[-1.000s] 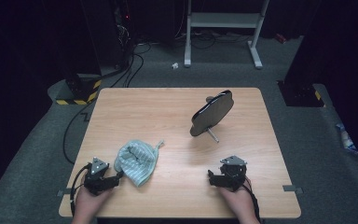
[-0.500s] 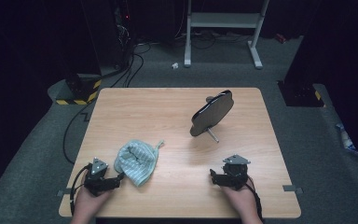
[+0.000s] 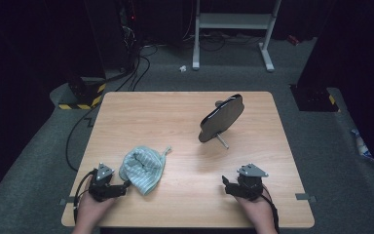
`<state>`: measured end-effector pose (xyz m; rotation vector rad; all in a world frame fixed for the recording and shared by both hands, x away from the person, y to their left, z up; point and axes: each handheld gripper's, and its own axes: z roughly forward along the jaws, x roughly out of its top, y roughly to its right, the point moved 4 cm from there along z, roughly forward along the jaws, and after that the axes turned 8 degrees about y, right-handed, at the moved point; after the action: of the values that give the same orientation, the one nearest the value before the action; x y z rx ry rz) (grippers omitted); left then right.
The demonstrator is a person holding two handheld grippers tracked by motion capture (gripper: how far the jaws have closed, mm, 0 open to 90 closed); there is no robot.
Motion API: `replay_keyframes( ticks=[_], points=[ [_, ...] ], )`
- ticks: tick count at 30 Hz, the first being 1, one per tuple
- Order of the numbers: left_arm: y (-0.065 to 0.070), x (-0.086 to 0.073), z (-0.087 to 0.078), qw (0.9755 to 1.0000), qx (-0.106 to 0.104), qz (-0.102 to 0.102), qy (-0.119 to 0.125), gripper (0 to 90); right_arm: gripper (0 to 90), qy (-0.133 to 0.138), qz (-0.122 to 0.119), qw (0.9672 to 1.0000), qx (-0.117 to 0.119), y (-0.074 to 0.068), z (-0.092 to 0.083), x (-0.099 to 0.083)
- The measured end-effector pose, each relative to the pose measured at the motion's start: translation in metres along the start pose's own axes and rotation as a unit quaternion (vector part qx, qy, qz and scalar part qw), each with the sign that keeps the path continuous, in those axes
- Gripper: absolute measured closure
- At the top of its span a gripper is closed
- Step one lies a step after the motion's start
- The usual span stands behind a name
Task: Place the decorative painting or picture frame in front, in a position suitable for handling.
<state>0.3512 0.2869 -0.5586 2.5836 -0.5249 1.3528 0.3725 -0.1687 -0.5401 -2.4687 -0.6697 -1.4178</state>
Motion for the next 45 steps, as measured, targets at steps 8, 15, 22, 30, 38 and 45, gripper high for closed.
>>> replay_keyframes(
  ticks=[8,15,22,30,38,45],
  points=[
    [-0.002,0.001,0.001,1.0,0.0,0.0,-0.001,14.4,13.8,-0.012,0.023,0.9997,0.002,-0.002,0.005,0.002],
    [-0.002,0.001,0.001,1.0,0.001,-0.001,-0.001,14.2,13.9,0.005,0.037,0.9992,0.014,-0.009,0.003,0.009],
    [-0.003,0.0,0.001,1.0,0.003,-0.008,-0.001,14.0,29.7,0.031,0.044,0.9985,-0.002,-0.01,0.012,0.026],
    [-0.003,0.0,0.0,0.9999,0.01,-0.009,-0.001,14.2,41.2,0.02,0.032,0.9986,-0.037,0.011,0.05,0.046],
    [-0.003,0.0,0.0,0.9999,0.01,-0.009,-0.001,14.2,50.2,0.006,0.037,0.9981,-0.048,0.03,0.072,0.051],
    [-0.003,0.0,0.0,0.9999,0.01,-0.009,-0.001,14.3,61.5,-0.003,0.049,0.9974,-0.053,0.037,0.087,0.055]
  ],
)
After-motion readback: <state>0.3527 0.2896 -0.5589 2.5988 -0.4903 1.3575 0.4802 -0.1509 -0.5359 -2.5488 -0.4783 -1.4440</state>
